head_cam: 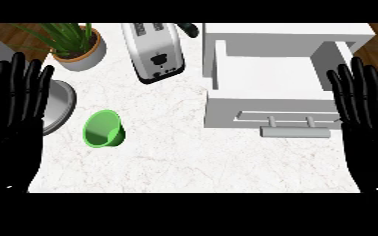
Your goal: Pick up the cup, place it into the drawer and close the drawer
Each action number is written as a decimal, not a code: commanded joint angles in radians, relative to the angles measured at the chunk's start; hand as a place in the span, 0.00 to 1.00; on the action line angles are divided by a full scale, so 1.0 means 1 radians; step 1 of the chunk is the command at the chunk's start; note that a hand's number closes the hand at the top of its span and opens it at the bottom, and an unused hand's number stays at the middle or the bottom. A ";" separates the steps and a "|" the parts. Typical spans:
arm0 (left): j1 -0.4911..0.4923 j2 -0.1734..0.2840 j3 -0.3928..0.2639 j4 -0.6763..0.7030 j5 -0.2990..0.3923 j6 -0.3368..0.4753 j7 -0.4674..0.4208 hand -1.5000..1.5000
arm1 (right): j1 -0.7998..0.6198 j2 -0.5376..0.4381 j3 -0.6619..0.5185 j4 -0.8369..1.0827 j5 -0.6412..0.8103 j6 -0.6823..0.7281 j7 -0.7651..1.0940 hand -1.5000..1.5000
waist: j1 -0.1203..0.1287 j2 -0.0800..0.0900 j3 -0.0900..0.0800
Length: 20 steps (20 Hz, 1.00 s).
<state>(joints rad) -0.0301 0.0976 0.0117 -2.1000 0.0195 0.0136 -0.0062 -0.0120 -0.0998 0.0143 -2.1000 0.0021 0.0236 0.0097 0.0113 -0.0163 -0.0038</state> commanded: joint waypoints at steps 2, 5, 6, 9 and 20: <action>-0.012 -0.022 0.033 0.011 -0.067 0.072 0.001 0.00 | -0.051 0.014 0.010 0.019 0.004 -0.010 0.048 0.00 | -0.009 0.016 0.004; -0.066 -0.070 0.013 0.080 -0.236 0.208 0.015 0.00 | -0.006 0.023 0.031 -0.002 0.001 0.000 0.035 0.00 | -0.016 0.017 0.004; -0.012 -0.078 0.005 0.020 -0.262 0.227 0.028 0.00 | -0.014 0.046 0.049 0.005 0.014 -0.018 0.033 0.00 | -0.009 0.016 0.004; -0.022 -0.096 -0.063 0.121 -0.070 0.364 0.044 0.00 | -0.046 0.016 -0.003 0.018 -0.118 0.037 0.117 0.00 | -0.015 0.018 0.004; -0.050 -0.097 -0.157 0.124 -0.111 0.467 0.064 0.00 | -0.044 0.056 0.023 0.125 -0.068 0.054 0.013 0.00 | -0.011 0.016 0.004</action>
<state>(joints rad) -0.0897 0.0055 -0.0625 -1.9577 -0.0677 0.4037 0.0396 -0.0495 -0.0711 0.0147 -2.0345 -0.1022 0.0850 0.0749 -0.0005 -0.0004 -0.0001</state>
